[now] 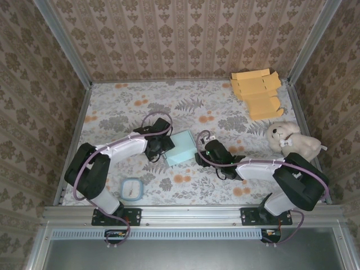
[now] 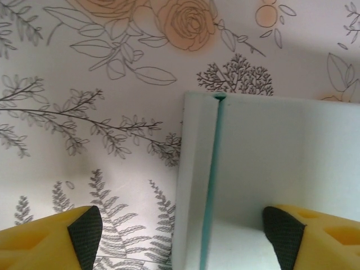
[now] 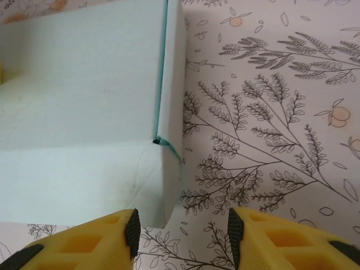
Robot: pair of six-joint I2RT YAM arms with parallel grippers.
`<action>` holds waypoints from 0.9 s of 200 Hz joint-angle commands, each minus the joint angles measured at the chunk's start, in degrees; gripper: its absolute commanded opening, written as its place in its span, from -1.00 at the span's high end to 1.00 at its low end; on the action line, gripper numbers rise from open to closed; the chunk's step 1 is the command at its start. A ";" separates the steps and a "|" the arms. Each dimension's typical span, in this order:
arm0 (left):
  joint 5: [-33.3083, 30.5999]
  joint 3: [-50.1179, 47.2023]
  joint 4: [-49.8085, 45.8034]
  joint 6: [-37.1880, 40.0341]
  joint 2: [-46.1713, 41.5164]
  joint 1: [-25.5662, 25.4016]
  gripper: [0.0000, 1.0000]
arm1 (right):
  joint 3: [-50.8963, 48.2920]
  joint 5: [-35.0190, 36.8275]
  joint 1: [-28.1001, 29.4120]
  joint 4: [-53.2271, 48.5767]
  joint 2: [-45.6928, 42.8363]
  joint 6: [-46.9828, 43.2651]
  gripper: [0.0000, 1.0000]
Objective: Fold the paper box
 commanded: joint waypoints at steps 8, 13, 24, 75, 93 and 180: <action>1.40 1.21 0.09 -0.51 2.67 -0.30 -0.64 | -1.01 -0.21 0.27 0.28 -0.21 -1.07 0.02; 1.37 1.31 0.22 -0.49 2.95 -0.26 -0.64 | -1.05 -0.29 0.28 0.31 -0.23 -1.05 0.02; 1.48 1.48 0.52 -0.34 3.52 -0.29 -0.64 | -0.82 -0.67 0.25 0.19 -0.10 -1.01 0.00; -0.04 2.12 1.95 2.50 4.87 0.20 -0.64 | 1.16 -3.58 0.25 0.54 1.20 -0.91 -0.08; -0.37 1.92 3.17 3.50 5.30 0.74 -0.64 | 2.41 -5.49 0.16 -0.17 1.90 -1.04 -0.10; 2.53 2.53 4.52 5.53 8.17 2.60 -0.64 | 0.81 5.35 3.54 -2.89 -3.94 -3.05 -0.13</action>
